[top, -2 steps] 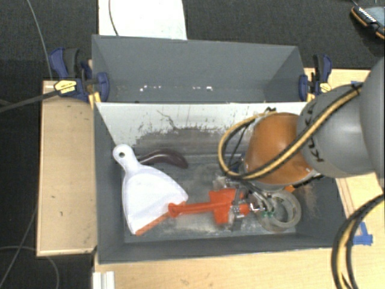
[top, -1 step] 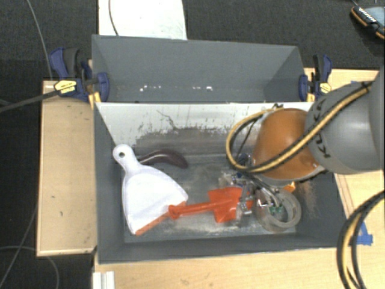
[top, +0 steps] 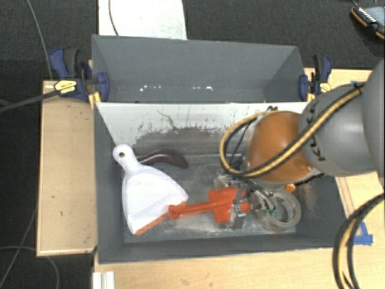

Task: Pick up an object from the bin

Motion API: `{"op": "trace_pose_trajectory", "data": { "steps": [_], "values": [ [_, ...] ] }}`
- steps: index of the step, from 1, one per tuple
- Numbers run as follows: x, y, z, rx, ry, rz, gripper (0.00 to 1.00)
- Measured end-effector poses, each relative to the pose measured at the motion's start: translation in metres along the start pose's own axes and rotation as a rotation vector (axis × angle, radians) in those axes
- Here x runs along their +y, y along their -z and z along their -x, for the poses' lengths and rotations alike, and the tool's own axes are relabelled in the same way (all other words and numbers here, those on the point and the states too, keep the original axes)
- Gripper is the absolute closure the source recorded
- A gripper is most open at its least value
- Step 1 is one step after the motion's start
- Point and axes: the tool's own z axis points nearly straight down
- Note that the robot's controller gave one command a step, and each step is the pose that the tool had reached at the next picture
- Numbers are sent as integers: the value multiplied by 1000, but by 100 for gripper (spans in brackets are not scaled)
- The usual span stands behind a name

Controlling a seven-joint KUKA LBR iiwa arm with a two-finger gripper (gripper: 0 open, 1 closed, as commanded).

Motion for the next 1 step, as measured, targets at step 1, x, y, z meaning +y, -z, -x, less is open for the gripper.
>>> {"op": "trace_pose_trajectory", "data": {
  "steps": [1],
  "values": [
    [-12, 2, 5, -1, 14, -3, 100]
  ]
}}
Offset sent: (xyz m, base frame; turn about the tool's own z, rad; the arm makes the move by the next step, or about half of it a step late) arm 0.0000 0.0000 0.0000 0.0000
